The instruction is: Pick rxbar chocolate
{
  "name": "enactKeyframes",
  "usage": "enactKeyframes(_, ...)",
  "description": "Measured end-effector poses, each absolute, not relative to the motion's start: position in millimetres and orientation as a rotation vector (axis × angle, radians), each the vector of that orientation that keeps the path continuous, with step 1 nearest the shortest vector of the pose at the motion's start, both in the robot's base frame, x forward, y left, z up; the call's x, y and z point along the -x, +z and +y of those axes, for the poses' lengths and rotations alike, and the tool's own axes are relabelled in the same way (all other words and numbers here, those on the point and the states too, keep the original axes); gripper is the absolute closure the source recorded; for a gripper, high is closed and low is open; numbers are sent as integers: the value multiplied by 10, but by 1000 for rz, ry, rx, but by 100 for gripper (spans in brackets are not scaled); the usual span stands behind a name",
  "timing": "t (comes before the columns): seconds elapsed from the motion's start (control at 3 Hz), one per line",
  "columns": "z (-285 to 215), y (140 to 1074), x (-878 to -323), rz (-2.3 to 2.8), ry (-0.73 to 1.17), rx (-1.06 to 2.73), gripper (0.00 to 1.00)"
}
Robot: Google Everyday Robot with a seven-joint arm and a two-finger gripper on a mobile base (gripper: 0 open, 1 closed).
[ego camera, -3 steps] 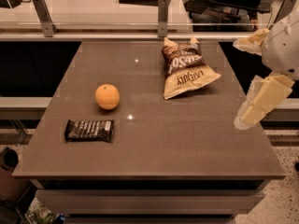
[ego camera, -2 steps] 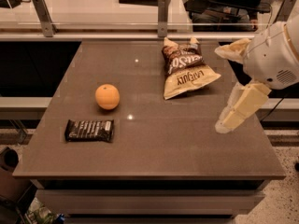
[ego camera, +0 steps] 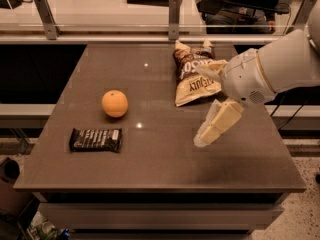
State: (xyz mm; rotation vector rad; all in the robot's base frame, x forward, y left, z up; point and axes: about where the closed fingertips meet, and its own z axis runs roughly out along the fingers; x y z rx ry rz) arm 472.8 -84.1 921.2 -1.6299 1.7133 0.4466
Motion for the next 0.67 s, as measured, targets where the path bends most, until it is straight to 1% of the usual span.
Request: enactKeyframes(0.67, -438, 8969, -4907, 1667, 552, 1582, 0)
